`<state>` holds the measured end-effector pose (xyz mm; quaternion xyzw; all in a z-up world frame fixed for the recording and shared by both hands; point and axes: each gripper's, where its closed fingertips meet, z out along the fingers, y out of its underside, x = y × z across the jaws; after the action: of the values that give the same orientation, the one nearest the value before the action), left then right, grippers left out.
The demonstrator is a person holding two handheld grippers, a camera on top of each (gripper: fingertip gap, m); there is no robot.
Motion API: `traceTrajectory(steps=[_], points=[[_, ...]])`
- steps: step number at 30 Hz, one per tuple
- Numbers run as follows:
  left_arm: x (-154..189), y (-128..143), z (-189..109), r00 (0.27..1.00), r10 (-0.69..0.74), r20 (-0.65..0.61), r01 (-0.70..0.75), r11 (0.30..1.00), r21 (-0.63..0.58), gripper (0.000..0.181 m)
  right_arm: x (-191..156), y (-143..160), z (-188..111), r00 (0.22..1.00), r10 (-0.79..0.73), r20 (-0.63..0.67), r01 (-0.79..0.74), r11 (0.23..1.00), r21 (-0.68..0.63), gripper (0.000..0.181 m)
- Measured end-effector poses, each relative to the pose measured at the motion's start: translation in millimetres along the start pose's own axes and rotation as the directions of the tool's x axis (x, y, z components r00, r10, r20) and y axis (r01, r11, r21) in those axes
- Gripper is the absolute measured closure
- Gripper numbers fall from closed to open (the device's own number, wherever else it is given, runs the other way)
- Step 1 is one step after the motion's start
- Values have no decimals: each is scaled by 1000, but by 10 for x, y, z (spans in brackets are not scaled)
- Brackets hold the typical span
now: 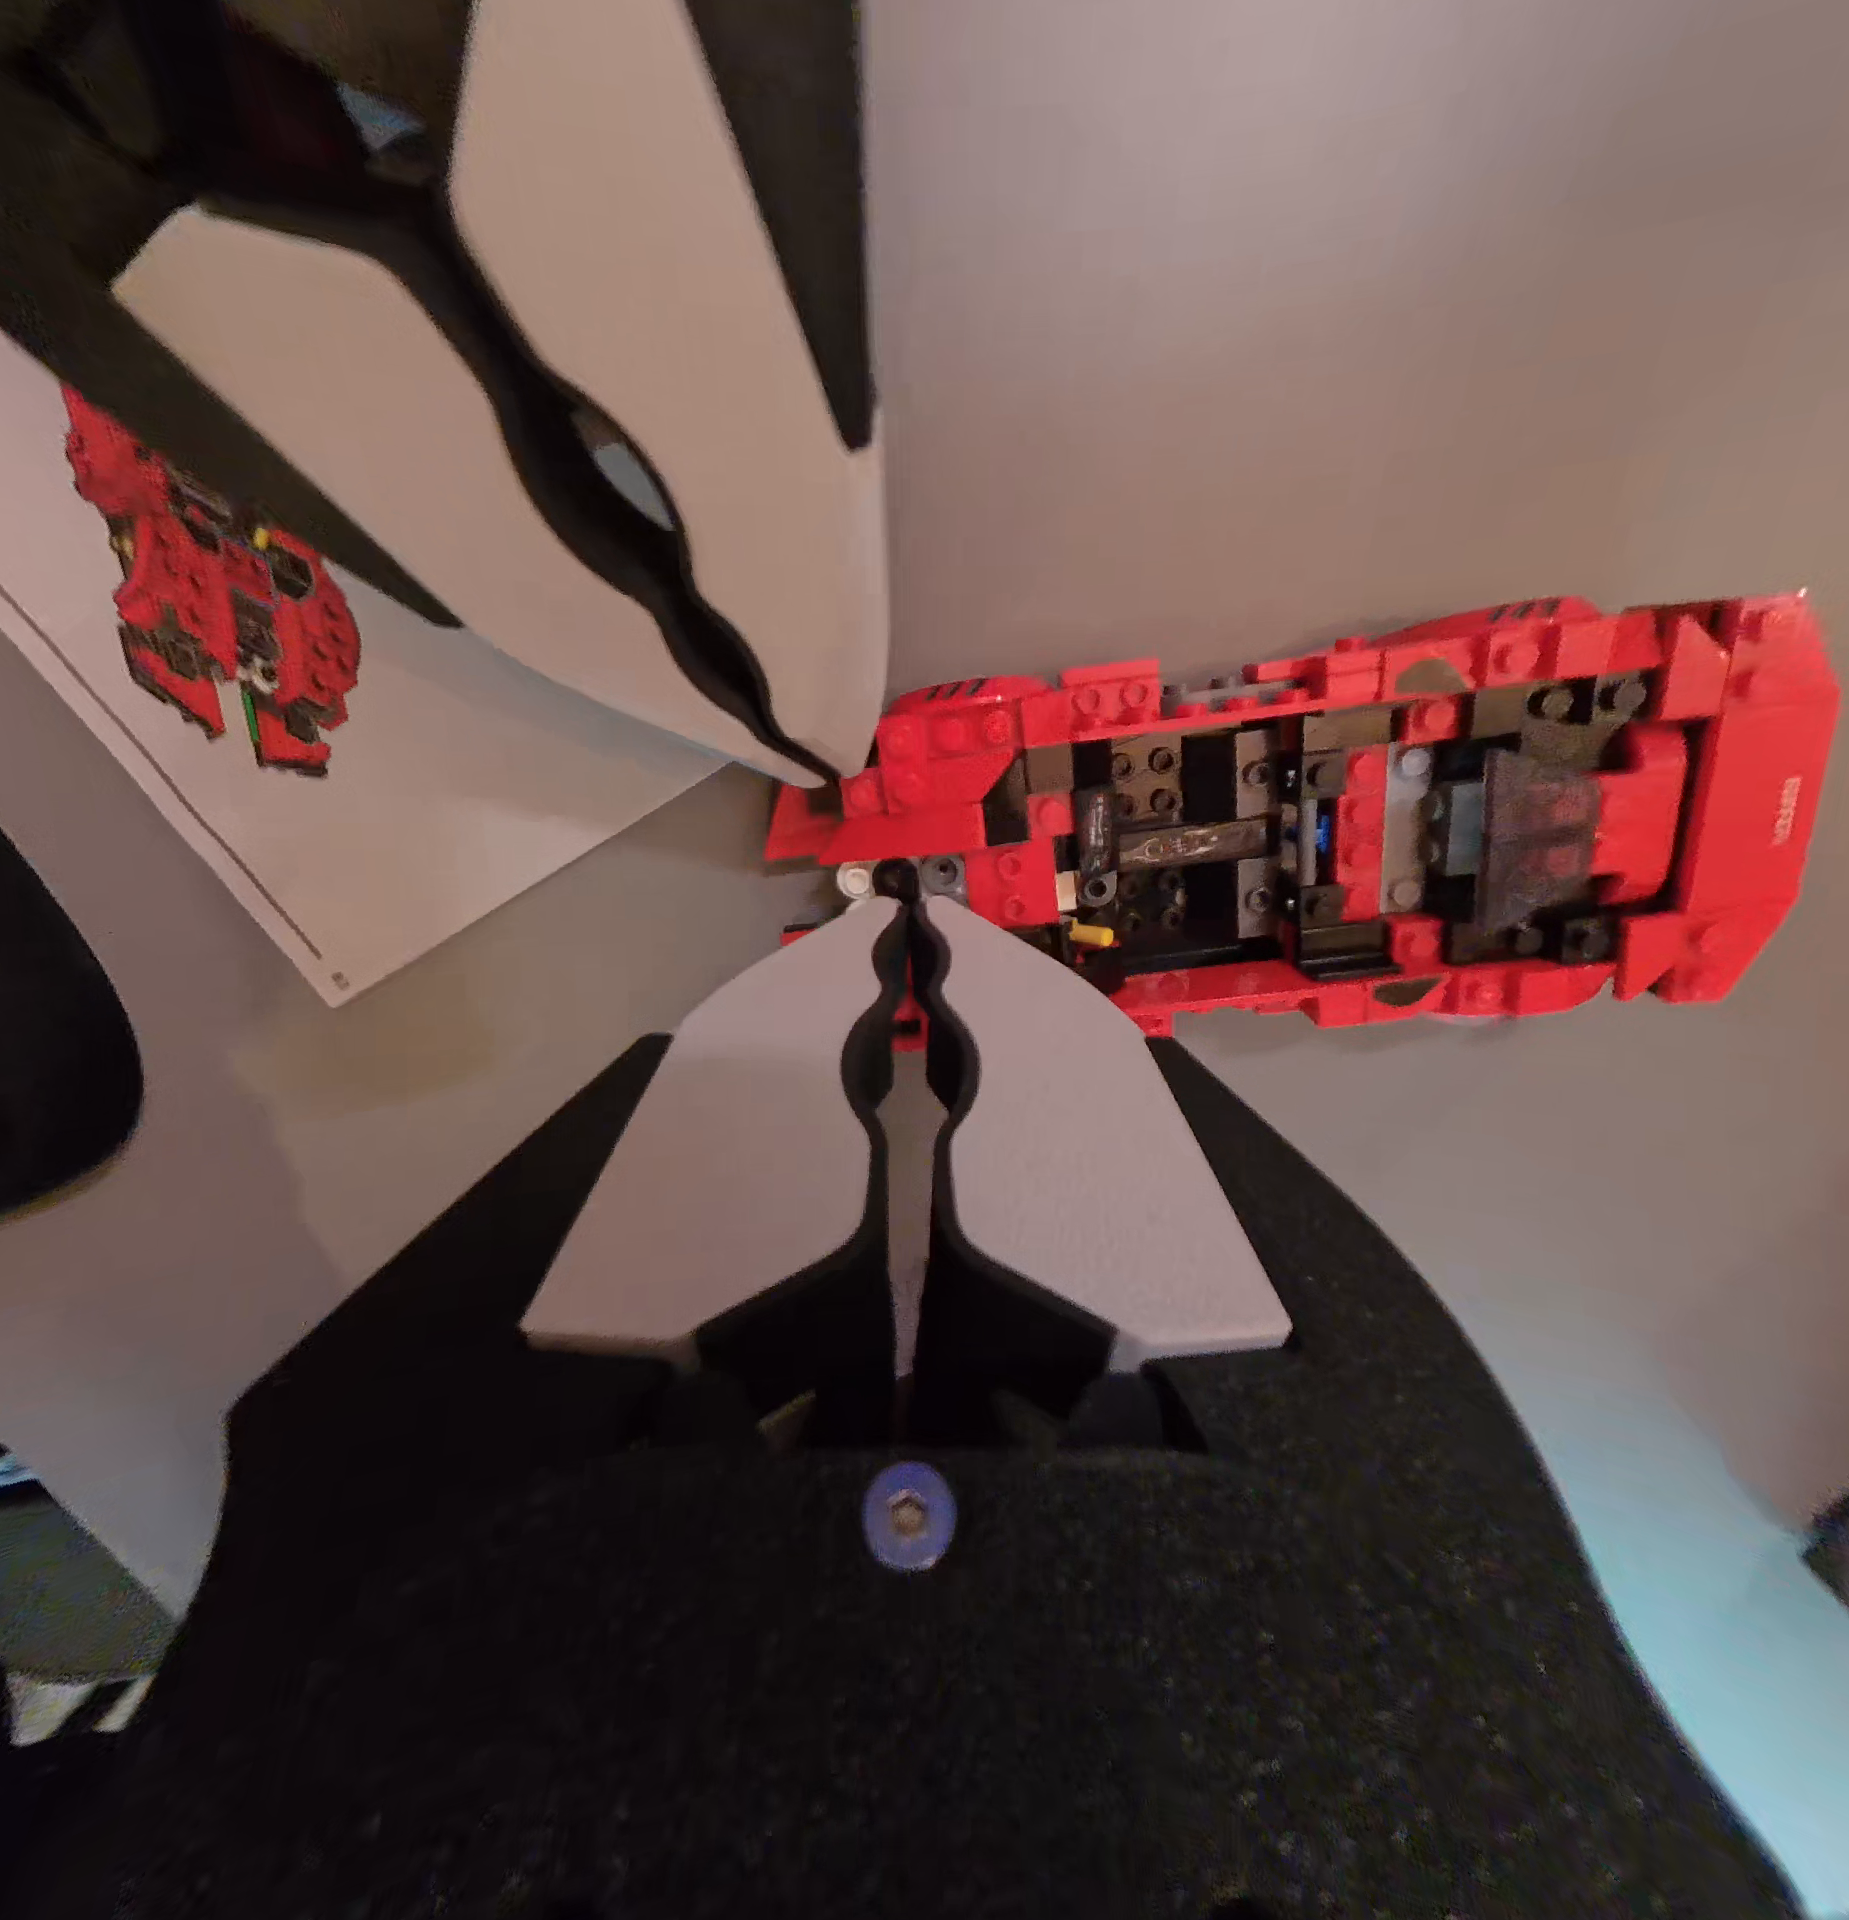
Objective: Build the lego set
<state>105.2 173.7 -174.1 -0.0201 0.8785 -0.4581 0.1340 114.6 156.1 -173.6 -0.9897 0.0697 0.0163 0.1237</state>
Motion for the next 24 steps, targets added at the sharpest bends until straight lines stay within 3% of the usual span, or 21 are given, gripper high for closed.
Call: traceTrajectory(steps=[1,10,24], points=[[2,-1,-1,1000,2,0,-2,1000,1,181,1,1,0,1000,26,11,-26,1000,1,181],[12,19,18,1000,14,0,-14,1000,-19,181,-3,13,14,975,218,47,-218,976,-12,181],[9,18,21,1000,12,1,-12,1000,-20,181,-1,22,23,969,244,35,-240,965,-102,181]])
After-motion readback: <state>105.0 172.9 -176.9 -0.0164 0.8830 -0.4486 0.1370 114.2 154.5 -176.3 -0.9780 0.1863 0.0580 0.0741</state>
